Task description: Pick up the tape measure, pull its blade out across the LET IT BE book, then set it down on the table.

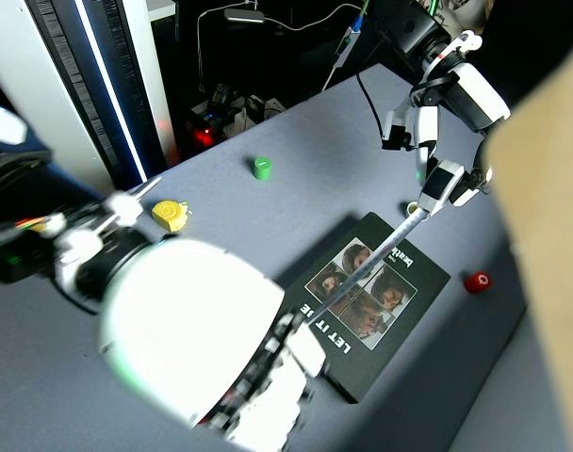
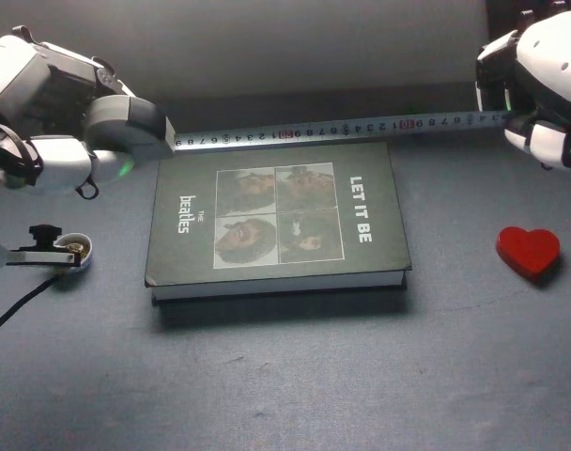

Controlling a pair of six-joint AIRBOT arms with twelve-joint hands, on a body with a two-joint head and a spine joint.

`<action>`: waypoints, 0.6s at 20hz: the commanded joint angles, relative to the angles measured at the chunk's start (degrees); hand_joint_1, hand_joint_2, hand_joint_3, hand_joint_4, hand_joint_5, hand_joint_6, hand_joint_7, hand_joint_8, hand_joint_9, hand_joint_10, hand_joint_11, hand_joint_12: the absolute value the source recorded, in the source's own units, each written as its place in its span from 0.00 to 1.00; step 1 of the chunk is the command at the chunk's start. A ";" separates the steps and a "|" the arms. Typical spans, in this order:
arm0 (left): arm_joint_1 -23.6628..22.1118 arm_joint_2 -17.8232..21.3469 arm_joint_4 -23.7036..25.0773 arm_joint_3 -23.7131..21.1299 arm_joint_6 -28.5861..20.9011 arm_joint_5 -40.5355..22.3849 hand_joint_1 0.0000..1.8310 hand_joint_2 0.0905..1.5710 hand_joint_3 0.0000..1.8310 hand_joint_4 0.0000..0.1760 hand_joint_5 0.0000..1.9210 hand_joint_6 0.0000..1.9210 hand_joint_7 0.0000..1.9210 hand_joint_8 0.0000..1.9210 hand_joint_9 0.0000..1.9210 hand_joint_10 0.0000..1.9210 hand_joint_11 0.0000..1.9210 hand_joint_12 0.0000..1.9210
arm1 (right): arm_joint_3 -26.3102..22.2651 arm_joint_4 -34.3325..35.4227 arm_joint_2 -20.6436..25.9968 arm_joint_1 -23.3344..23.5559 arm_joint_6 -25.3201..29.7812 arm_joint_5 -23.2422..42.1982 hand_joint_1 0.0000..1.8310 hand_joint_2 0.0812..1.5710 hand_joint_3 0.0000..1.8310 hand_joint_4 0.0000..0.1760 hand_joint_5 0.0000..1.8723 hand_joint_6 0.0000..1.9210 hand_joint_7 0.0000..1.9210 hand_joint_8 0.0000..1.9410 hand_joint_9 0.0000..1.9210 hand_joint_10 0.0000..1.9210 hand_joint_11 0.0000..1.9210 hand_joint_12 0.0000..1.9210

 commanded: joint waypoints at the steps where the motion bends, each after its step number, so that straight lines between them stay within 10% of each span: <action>1: -0.38 0.59 1.15 0.36 -0.01 -7.87 0.76 0.67 0.00 0.00 0.56 0.33 0.58 0.43 0.47 0.64 0.43 0.56 | 0.39 -3.06 1.03 0.09 -0.65 -5.95 0.73 0.75 0.00 0.00 0.38 0.65 0.46 0.60 0.38 0.78 0.34 0.79; 12: -0.27 0.69 0.89 0.33 -0.02 -7.63 0.76 0.67 0.00 0.00 0.55 0.33 0.58 0.43 0.47 0.64 0.42 0.56 | 0.48 -3.68 2.85 -0.69 -0.44 -6.64 0.73 0.75 0.00 0.00 0.39 0.65 0.46 0.60 0.37 0.78 0.33 0.79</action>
